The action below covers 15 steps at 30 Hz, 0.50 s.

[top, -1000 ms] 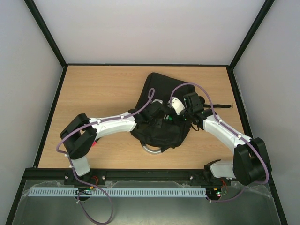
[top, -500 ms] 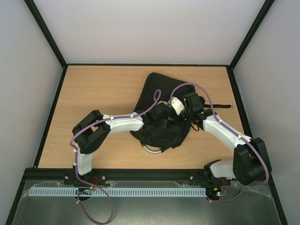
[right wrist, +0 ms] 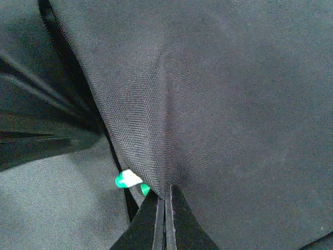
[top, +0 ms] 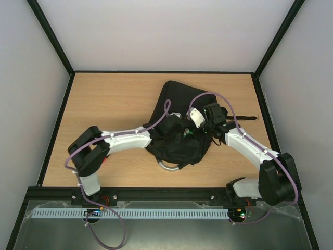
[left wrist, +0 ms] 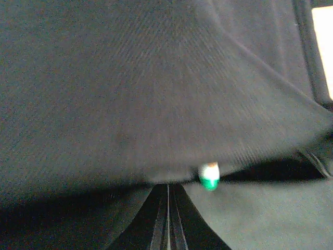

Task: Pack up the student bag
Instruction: Place the stationery in the student bag.

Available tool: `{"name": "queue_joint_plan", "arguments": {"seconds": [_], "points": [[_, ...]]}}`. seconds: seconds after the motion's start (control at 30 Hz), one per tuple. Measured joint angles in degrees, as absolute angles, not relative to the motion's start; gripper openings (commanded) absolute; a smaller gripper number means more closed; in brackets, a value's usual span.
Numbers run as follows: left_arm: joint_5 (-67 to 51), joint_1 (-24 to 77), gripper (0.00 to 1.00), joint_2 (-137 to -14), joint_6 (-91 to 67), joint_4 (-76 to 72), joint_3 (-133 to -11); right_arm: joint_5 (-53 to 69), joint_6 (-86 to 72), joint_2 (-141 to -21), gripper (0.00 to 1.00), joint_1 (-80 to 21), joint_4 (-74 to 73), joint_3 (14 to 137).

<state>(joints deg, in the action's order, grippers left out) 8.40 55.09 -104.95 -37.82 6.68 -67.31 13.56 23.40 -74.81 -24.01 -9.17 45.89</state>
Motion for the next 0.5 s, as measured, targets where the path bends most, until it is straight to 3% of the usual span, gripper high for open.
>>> {"name": "queue_joint_plan", "arguments": {"seconds": [0.1, 0.13, 0.3, 0.43, 0.5], "points": [[8.2, 56.2, 0.11, -99.4, -37.6, 8.8, -64.5, 13.6, 23.4, -74.8, 0.01, -24.0, -9.2, 45.9], [7.9, 59.9, 0.24, -92.8, -37.1, 11.5, -61.6, 13.6, 23.4, -74.8, 0.01, -24.0, -9.2, 45.9], [8.9, 62.8, 0.61, -85.1, -37.5, 15.0, -56.0, 13.6, 23.4, -74.8, 0.01, -24.0, -9.2, 45.9], [14.9, 62.0, 0.84, -74.7, -40.2, 22.6, -49.8, 13.7, 23.4, -74.8, 0.01, -24.0, -9.2, 45.9], [18.2, 60.4, 0.89, -69.4, -41.8, 26.0, -47.4, 13.7, 23.6, -74.8, 0.01, -24.0, -9.2, 45.9]]}}
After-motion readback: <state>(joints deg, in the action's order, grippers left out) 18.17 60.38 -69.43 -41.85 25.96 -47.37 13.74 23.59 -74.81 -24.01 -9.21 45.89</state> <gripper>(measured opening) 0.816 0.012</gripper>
